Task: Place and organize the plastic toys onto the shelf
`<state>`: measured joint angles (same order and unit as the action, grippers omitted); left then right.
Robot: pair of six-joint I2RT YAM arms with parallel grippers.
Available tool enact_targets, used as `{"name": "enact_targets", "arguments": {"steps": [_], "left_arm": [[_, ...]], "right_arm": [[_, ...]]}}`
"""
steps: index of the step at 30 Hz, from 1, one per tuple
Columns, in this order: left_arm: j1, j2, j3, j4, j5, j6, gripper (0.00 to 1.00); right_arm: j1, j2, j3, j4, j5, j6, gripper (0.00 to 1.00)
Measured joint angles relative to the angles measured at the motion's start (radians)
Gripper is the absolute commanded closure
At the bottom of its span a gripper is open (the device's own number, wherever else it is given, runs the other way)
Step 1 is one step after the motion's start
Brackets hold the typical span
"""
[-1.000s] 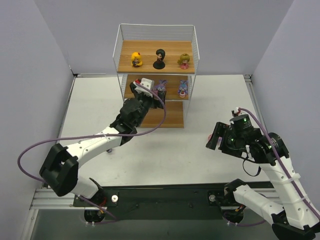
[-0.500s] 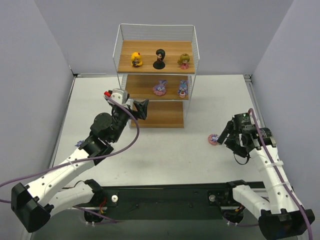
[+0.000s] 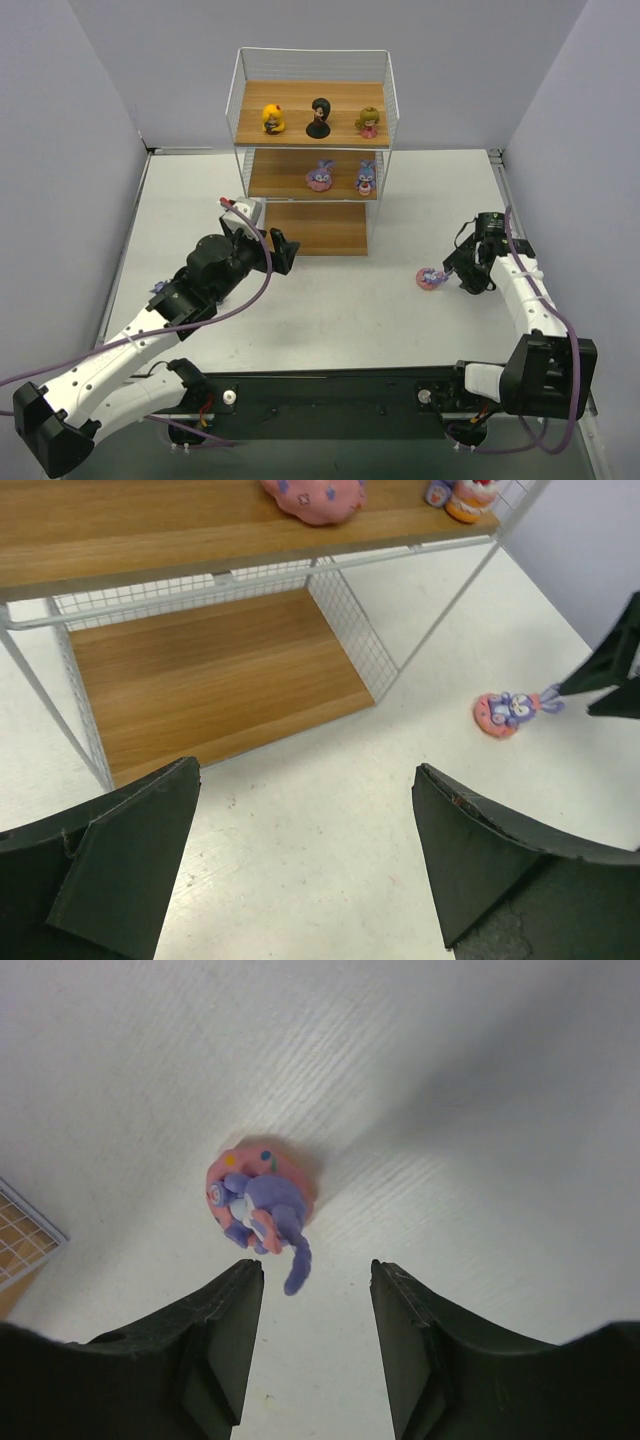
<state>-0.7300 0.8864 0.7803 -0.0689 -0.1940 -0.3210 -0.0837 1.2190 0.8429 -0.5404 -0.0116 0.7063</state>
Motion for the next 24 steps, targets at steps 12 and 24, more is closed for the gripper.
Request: {"name": "enact_targets", "arguments": {"steps": [12,24], "left_arm": [[0.025,0.006,-0.003,-0.044,0.124,-0.02,0.03],[0.045,0.066,-0.003,-0.035,0.417,-0.029,0.03]], "right_arm": [[0.0,0.152,-0.011,0.155,-0.132,-0.056,1.0],[0.214,0.047,0.084,0.02,-0.223,-0.106,1.0]]}}
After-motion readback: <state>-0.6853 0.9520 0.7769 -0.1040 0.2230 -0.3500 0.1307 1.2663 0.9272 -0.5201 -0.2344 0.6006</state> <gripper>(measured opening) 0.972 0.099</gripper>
